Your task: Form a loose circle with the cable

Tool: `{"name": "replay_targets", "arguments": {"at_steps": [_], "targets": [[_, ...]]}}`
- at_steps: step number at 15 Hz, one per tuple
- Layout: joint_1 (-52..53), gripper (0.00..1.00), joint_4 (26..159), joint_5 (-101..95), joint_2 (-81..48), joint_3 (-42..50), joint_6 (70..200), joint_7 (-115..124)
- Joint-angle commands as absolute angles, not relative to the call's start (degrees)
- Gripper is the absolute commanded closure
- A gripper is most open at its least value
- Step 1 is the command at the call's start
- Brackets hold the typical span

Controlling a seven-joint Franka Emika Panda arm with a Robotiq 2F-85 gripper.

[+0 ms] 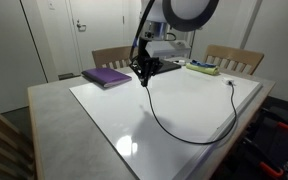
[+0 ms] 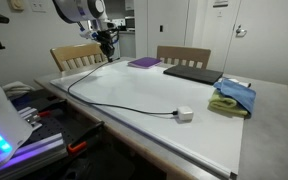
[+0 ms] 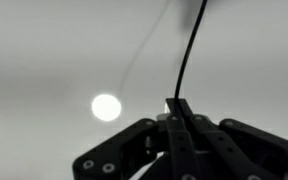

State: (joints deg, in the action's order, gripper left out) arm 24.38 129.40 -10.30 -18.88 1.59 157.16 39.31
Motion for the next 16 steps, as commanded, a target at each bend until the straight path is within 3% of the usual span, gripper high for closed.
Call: {"name": "replay_targets", "arguments": {"at_steps": [1, 9, 16], "targets": [[26.1, 0.99, 124.9, -13.9, -21.9, 5.9, 154.6, 51.6], [26.4, 0.99, 120.7, -14.4, -25.8, 10.4, 152.9, 77.3], [26.0, 0.99, 124.8, -15.6, -23.4, 14.3, 154.2, 100.1]]}}
